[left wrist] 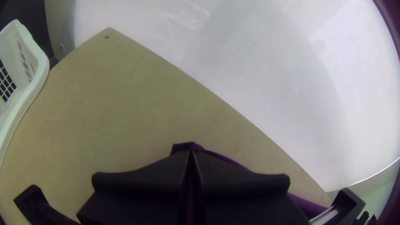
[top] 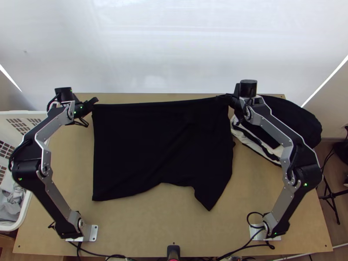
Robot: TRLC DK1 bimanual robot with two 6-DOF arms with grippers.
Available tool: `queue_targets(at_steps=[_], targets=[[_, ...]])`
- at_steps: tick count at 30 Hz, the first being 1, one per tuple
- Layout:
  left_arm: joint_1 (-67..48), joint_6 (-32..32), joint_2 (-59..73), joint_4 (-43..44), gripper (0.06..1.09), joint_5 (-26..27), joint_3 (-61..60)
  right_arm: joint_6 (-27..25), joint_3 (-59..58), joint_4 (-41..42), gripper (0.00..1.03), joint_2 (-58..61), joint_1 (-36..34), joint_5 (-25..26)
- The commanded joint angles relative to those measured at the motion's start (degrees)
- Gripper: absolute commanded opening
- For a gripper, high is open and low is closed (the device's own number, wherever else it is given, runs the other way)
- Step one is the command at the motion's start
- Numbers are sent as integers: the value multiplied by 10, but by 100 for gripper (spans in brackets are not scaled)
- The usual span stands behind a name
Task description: Fold the t-shirt
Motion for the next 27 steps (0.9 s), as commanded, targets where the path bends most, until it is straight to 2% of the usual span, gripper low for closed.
queue_targets(at_steps=[1, 7, 16, 22, 27], targets=[[-9, 1, 46, -18, 9, -3, 61, -4, 56, -21, 3, 47, 5, -1], [-10, 2, 65, -52, 9, -3, 89, 7, 64, -53, 3, 61, 18, -5], [-22, 5, 38, -260, 9, 27, 151, 11, 65, -177, 3, 11, 26, -35], [-15, 21, 17, -317, 9, 42, 137, 12, 34, -213, 3, -42, 26, -38], [-1, 39, -4, -324, 9, 50, 107, 7, 4, -231, 3, -72, 28, -38]])
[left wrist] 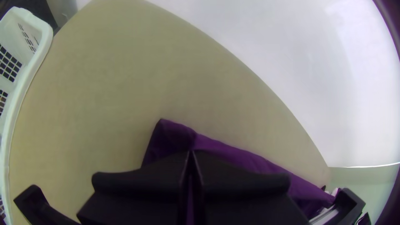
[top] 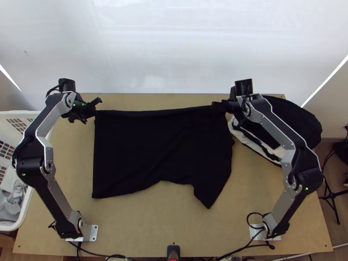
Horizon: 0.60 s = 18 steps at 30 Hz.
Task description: Fold the t-shirt
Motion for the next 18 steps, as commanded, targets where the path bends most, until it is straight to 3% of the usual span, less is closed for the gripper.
queue_targets(at_steps=[1, 18], targets=[[14, 26, -27, -33, 9, 15, -26, -4, -38, -32, 3, -46, 3, -3], [16, 61, -72, -33, 9, 16, -112, -5, -166, -38, 3, -105, 43, 0]])
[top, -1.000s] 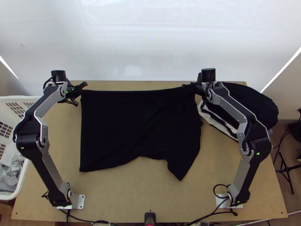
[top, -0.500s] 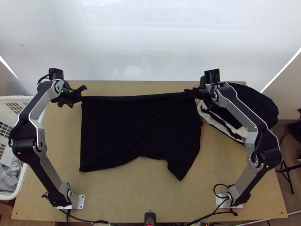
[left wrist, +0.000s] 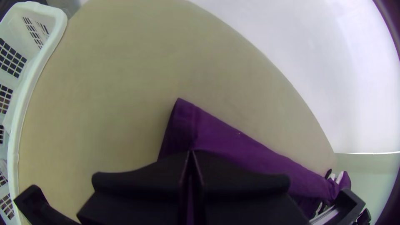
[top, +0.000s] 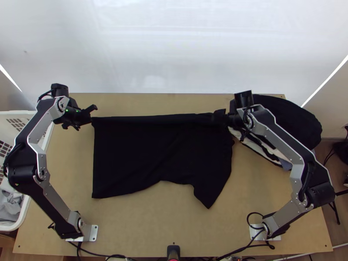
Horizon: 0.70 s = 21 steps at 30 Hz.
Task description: Fold the t-shirt
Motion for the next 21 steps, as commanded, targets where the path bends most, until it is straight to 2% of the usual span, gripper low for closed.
queue_targets(at_steps=[1, 9, 12, 13, 15, 16, 19, 21], targets=[[-10, 7, -17, 0, 9, 1, -51, 1, -53, 0, 3, -15, 17, 9], [-35, 9, -38, 1, 9, 2, -114, -1, -88, 41, 3, -6, 17, 49], [-43, 17, -58, 4, 10, 22, -133, -6, -91, 62, 5, -1, 17, 62], [-47, 18, -70, 16, 12, 23, -146, -7, -91, 68, 11, 0, 19, 68], [-52, 27, -99, 26, 35, 42, -175, -10, -91, 73, 33, 0, 24, 81], [-54, 28, -112, 31, 45, 48, -188, -12, -90, 73, 41, 0, 26, 86], [-61, 50, -149, 43, 67, 52, -218, -29, -88, 71, 66, -7, 35, 88], [-61, 62, -166, 37, 74, 53, -226, -30, -90, 61, 83, -26, 43, 101]])
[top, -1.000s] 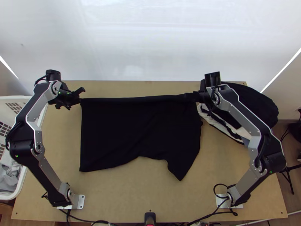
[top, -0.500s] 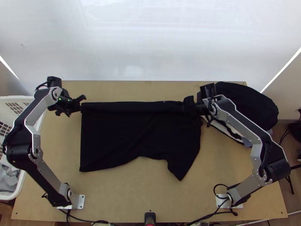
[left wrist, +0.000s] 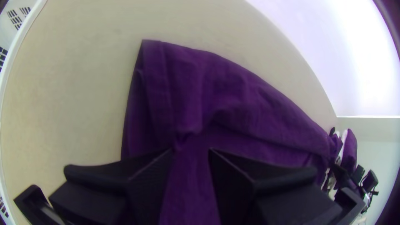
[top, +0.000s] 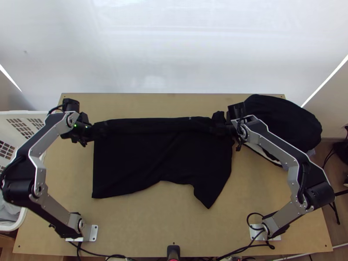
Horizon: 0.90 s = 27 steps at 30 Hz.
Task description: Fold the t-shirt
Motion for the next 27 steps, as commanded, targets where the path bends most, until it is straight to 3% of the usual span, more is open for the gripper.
queue_targets(at_steps=[1, 3, 5, 10, 15, 17, 22, 27], targets=[[-10, 33, -71, 1, 79, 20, -52, -13, -5, -15, 89, -36, 19, 27], [-2, 37, -88, -12, 91, 28, -51, -10, -7, -47, 97, -70, 27, 27], [10, 48, -112, -22, 104, 36, -50, 4, -17, -75, 98, -113, 33, 27], [51, 33, -157, -34, 104, 68, -53, 77, -41, -202, 98, -206, 28, 25], [55, 50, -160, -92, 103, 70, -57, 134, -147, -258, 92, -255, -17, -71], [57, 46, -162, -99, 103, 69, -57, 145, -191, -264, 82, -268, -18, -82], [57, 41, -177, -103, 103, 69, -61, 140, -258, -236, 40, -275, -25, -92], [54, 38, -187, -108, 103, 65, -51, 137, -272, -180, 39, -242, 1, -106]])
